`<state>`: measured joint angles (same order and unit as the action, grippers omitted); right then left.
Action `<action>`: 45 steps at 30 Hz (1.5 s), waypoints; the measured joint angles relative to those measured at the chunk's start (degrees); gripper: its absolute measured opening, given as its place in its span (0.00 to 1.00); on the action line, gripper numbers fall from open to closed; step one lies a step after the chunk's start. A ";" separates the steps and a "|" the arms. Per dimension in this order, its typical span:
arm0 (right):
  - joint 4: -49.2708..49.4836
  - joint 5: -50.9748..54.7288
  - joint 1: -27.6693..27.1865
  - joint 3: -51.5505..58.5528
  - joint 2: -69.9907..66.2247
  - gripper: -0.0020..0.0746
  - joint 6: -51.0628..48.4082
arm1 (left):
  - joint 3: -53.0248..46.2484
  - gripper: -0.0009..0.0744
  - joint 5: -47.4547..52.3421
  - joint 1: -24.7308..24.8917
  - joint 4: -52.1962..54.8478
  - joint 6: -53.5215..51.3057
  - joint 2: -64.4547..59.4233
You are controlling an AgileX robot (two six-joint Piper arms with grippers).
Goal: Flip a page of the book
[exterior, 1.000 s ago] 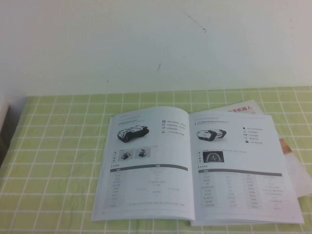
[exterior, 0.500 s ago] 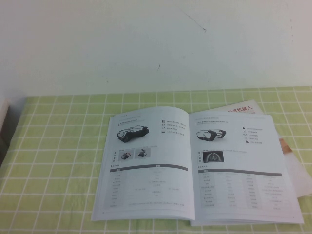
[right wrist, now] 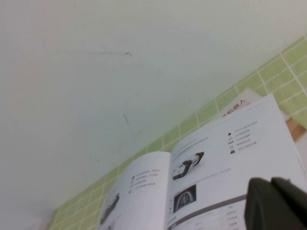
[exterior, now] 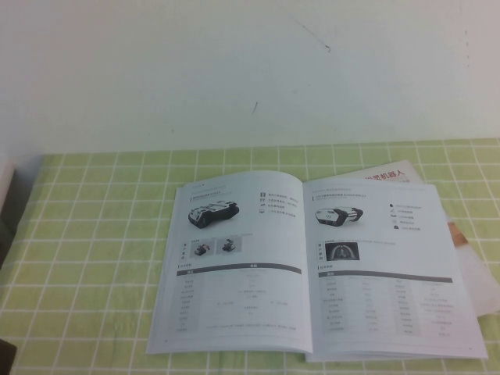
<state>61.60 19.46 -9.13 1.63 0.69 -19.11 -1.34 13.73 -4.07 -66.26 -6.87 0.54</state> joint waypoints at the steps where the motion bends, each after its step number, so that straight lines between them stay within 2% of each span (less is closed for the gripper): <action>1: 0.00 -0.29 0.00 0.00 0.00 0.02 -0.67 | 0.00 0.01 -0.57 0.00 -0.60 -0.41 0.00; 16: 2.01 -0.38 1.80 0.00 0.00 0.02 -8.41 | 0.00 0.01 -3.93 0.00 -4.75 -3.37 0.00; 25: 2.30 3.62 1.80 0.00 0.00 0.02 -19.02 | 0.84 0.01 -2.99 0.00 -3.78 -11.65 0.00; 29: 2.43 3.72 1.80 0.00 0.00 0.02 -20.32 | 8.79 0.01 2.57 0.00 3.13 -15.15 -4.68; 33: 1.04 5.74 1.80 -2.09 -2.60 0.02 -23.13 | 20.19 0.01 14.14 0.00 15.24 -16.06 -18.71; 39: -10.46 9.42 1.80 -15.28 -16.18 0.02 -24.95 | 39.42 0.01 30.12 0.03 22.74 -24.43 -40.92; 42: -15.48 12.47 1.80 -22.90 -24.23 0.02 -25.09 | 46.91 0.01 32.28 1.19 23.52 -28.56 -50.22; 45: -19.55 16.38 1.80 -29.61 -31.99 0.02 -25.55 | 53.08 0.01 31.67 4.42 24.74 -31.21 -56.86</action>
<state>42.05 35.84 -7.34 -27.98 -31.31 -44.66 51.74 45.40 0.35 -41.52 -38.08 -56.32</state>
